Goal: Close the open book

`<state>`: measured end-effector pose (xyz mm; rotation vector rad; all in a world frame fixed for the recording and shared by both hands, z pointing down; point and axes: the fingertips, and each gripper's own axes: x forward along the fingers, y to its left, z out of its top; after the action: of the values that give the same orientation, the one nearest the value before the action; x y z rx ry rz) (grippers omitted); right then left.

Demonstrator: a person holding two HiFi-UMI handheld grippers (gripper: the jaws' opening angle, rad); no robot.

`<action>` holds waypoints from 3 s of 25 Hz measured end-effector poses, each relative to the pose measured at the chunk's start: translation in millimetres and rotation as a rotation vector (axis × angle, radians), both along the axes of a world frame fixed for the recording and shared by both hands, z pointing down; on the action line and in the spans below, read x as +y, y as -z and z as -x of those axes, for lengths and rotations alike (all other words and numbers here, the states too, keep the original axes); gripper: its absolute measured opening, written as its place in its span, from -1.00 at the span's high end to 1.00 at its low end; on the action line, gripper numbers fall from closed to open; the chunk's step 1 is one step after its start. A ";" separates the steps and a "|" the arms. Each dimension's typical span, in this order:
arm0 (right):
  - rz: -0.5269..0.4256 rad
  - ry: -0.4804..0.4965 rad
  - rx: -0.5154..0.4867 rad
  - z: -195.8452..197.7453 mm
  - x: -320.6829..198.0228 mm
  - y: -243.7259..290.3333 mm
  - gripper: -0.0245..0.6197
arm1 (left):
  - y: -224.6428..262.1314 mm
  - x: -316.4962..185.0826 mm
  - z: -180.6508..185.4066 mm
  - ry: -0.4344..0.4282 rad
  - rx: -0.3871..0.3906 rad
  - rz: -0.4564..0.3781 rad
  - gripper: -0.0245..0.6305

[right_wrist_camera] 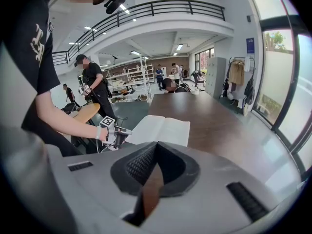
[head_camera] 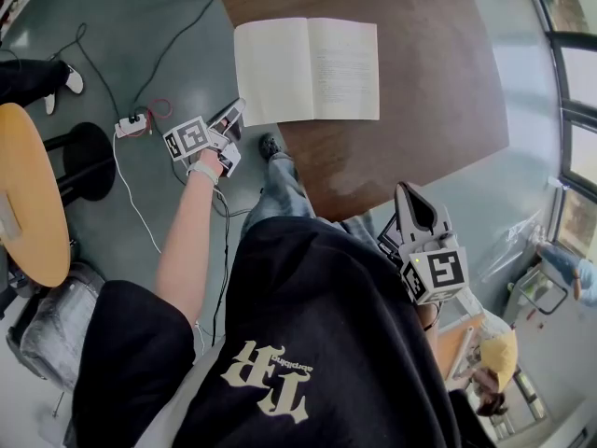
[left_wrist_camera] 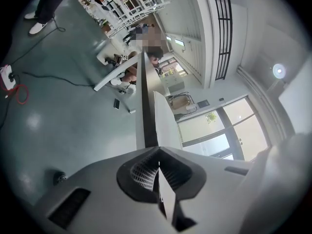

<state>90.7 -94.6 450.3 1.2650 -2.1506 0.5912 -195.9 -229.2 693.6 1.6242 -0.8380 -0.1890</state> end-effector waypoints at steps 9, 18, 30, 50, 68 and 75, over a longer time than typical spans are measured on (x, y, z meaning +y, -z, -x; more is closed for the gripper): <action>-0.021 0.026 -0.043 0.7 -12.0 2.8 0.96 | 48.3 1.4 -4.3 -0.016 0.049 -0.073 0.90; -0.033 0.029 -0.085 -8.5 -20.4 4.0 0.96 | 82.6 1.4 -16.0 0.000 0.088 -0.078 0.90; -0.038 0.009 -0.136 -42.4 -31.7 -7.3 0.96 | 105.5 4.1 -33.9 0.033 0.116 -0.059 0.90; -0.045 0.037 -0.236 -91.1 -64.2 -22.1 0.96 | 132.9 0.9 -84.7 0.039 0.079 -0.089 0.90; -0.048 0.136 -0.260 -107.3 -92.3 -35.5 0.96 | 148.1 -2.6 -119.2 0.026 0.028 -0.111 0.90; -0.012 0.316 -0.202 -45.0 -117.0 -70.0 0.96 | 147.5 -1.7 -129.7 0.036 0.025 -0.097 0.90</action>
<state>135.8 -211.6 520.3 0.8734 -2.4587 0.5913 -66.2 -230.9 546.1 1.6941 -0.8510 -0.2784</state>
